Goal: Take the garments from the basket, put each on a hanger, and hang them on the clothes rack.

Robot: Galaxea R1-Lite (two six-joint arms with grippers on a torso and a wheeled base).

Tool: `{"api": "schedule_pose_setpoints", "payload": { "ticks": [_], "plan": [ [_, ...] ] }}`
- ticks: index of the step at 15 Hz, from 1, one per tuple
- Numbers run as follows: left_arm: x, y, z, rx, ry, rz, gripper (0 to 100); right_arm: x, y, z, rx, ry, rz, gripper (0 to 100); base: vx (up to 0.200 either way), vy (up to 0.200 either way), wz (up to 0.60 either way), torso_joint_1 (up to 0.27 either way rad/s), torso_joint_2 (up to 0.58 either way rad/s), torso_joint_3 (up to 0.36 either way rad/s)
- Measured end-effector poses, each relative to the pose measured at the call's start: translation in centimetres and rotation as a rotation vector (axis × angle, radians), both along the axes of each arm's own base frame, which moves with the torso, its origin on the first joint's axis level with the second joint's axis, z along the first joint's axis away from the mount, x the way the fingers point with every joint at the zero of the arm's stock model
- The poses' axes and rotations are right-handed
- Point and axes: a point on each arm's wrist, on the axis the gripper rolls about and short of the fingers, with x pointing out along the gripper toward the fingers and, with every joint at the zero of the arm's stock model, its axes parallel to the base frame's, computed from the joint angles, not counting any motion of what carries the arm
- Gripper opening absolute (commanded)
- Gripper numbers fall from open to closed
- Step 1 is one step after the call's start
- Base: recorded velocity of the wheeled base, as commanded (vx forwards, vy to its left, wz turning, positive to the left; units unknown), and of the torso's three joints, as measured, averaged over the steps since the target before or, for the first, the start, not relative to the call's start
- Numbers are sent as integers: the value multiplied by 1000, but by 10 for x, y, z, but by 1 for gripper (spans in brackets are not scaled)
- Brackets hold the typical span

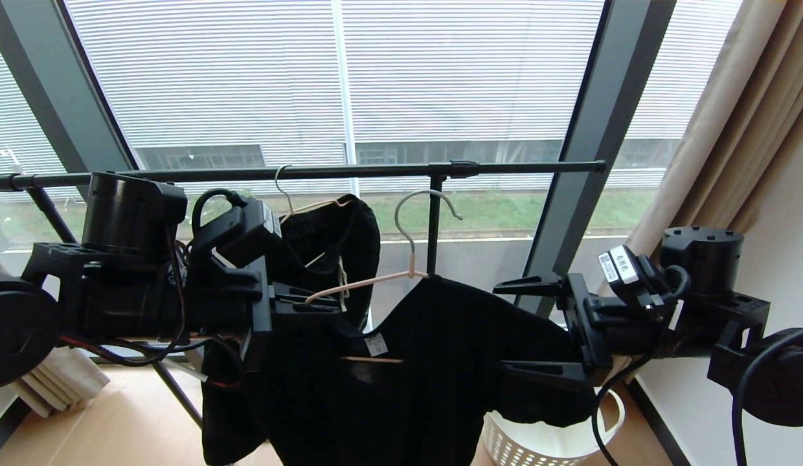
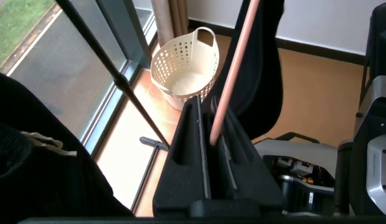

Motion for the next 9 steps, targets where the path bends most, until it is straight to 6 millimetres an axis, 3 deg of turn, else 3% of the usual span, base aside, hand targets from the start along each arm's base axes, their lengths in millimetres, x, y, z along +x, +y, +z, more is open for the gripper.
{"api": "schedule_pose_setpoints", "payload": {
  "ticks": [5,9],
  "plan": [
    [-6,14,3,-5,-13,41,0,7,-9,1,0,-6,-43,100,0,0,0,0,0,0],
    [-14,37,12,-20,-45,115,0,17,-9,-9,-16,-2,-83,100,0,0,0,0,0,0]
  ]
}}
